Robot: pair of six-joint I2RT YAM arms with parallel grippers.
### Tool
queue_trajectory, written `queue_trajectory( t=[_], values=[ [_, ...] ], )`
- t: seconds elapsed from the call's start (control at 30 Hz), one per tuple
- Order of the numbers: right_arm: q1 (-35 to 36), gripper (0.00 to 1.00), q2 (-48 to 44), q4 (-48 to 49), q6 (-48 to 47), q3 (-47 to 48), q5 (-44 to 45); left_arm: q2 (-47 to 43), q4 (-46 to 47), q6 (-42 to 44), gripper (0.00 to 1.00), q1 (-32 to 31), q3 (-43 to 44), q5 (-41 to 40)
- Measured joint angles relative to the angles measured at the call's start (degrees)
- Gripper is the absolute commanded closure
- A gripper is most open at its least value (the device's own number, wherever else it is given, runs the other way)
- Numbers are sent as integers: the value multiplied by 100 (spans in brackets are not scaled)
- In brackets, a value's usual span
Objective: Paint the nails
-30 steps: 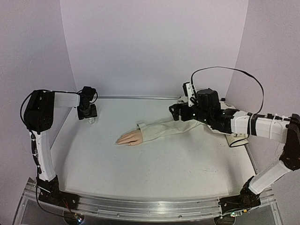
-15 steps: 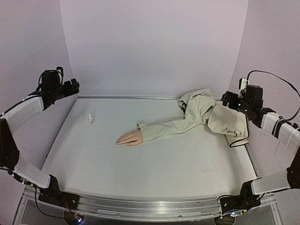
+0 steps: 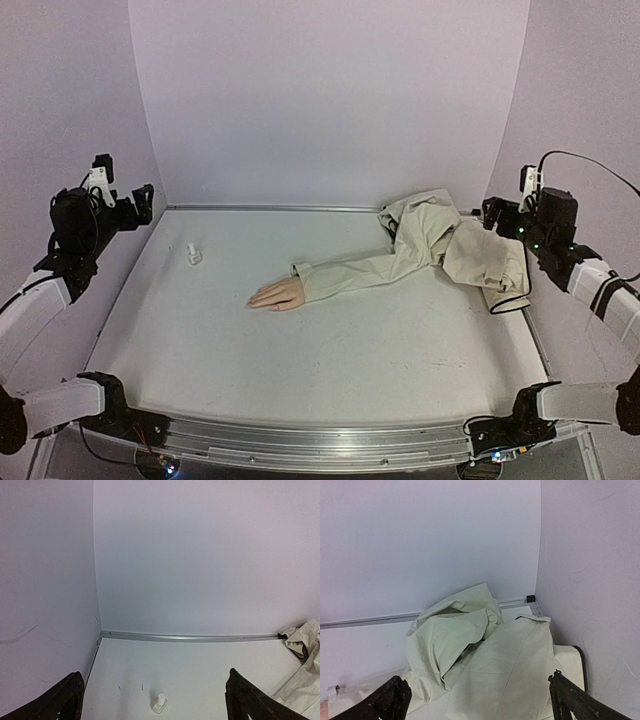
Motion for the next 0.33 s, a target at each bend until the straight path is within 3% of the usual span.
queue_trajectory(
  t=[0.33],
  values=[
    [4, 2, -186, 378, -37, -787, -22, -22, 538, 144, 1, 0, -560, 2]
  ],
)
